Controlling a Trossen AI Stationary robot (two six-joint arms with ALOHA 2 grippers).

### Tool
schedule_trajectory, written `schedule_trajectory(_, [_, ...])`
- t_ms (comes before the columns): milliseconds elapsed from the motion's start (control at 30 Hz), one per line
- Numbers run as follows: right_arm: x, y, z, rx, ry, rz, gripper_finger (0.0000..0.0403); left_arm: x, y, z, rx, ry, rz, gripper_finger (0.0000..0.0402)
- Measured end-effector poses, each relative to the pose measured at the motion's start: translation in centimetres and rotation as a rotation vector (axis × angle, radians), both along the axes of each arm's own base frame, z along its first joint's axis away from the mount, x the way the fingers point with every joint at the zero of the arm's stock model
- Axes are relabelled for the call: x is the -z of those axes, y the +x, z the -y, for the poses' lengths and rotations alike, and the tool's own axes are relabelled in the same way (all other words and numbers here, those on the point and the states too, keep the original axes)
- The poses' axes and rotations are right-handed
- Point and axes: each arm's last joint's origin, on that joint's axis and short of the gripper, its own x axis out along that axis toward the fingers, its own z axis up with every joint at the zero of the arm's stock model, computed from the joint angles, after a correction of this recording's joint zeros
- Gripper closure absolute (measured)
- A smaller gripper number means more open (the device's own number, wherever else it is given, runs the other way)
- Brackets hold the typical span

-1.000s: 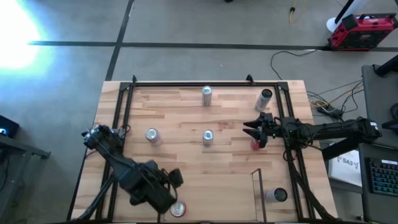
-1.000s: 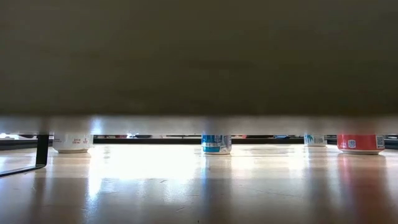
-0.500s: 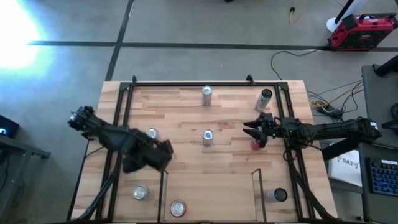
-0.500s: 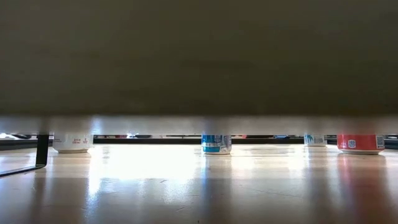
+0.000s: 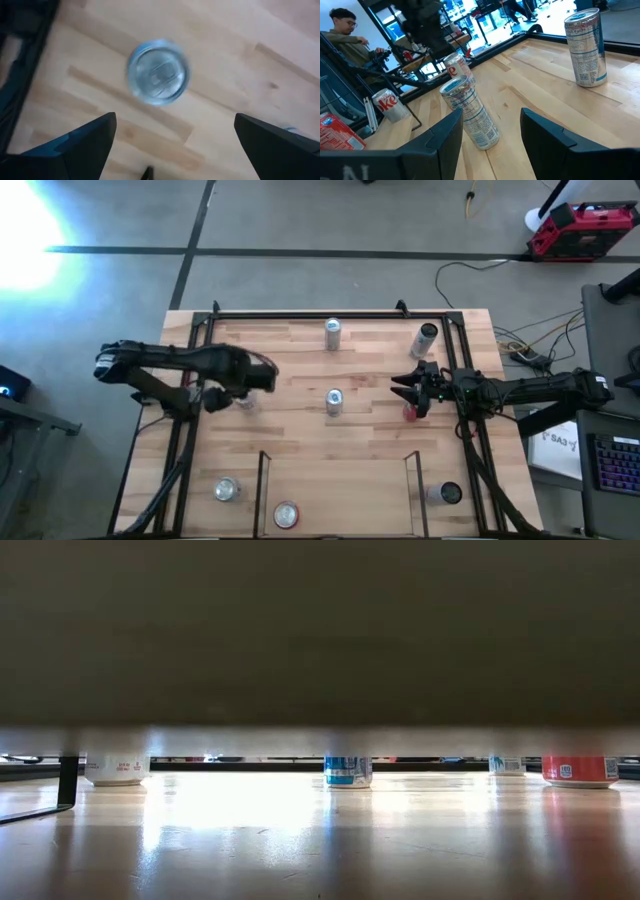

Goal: Place canned beverage on shelf
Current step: Put the top silver soda can on the shelf

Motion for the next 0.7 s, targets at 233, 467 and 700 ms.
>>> schedule_trajectory(233, [0.0, 0.0, 0.0, 0.0, 0.0, 0.0, 0.022, 3.4, -0.4, -1.8, 0.016, -0.064, -0.058, 0.0013])
schedule_trajectory(467, [0.0, 0.0, 0.0, 0.0, 0.0, 0.0, 0.022, 4.8, -1.4, -1.8, 0.03, -0.071, -0.065, 0.0013])
schedule_trajectory(700, [0.0, 0.0, 0.0, 0.0, 0.0, 0.0, 0.022, 7.1, -1.8, -1.8, 0.082, -0.049, -0.052, 0.0013])
